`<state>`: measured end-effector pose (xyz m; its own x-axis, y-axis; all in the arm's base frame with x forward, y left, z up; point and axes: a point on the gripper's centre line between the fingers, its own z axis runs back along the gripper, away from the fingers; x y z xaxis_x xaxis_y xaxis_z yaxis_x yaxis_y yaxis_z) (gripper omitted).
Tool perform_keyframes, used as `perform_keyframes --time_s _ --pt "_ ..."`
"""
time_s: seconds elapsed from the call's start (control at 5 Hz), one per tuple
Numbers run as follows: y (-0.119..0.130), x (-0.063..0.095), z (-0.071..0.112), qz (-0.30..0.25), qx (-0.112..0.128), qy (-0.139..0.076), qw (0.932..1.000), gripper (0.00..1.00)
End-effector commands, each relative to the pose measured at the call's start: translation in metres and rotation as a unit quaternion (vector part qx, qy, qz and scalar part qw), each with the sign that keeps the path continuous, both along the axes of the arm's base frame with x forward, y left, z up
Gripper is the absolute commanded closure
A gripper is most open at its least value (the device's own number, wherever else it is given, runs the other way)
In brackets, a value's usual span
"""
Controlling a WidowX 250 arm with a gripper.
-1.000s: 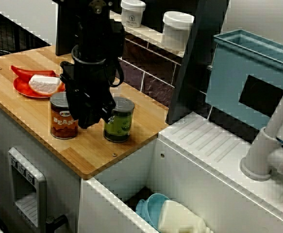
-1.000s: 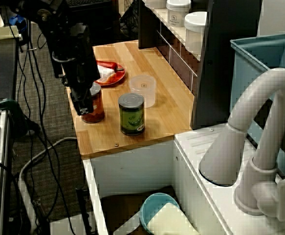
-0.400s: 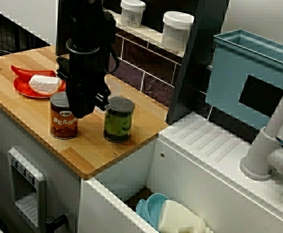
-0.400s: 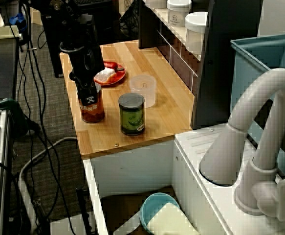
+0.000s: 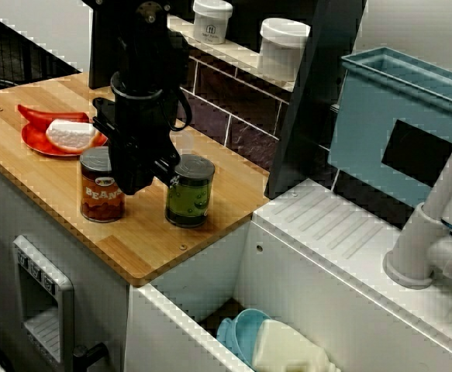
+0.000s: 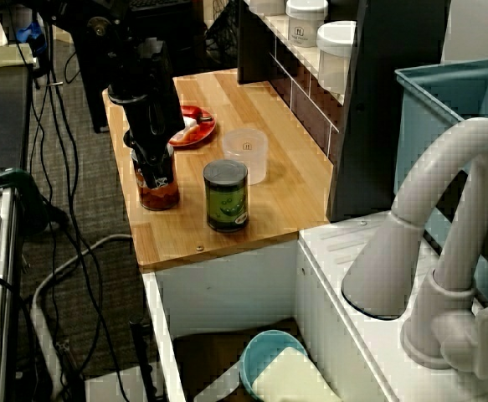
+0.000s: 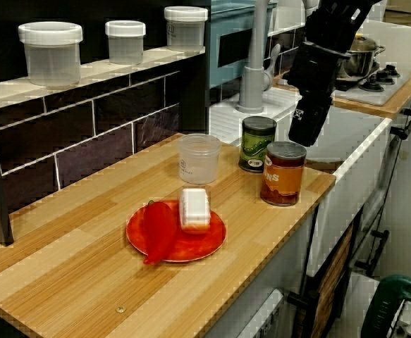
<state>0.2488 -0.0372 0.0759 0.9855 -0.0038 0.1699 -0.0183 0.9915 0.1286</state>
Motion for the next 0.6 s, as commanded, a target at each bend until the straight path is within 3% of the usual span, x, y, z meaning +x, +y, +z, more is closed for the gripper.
perform_keyframes --time_s 0.0,0.4 --pt "-0.0033 0.0084 0.0044 0.001 0.003 -0.014 0.9999 1.00" --pt "0.0023 0.0099 0.0049 0.007 -0.005 -0.014 0.9999 1.00"
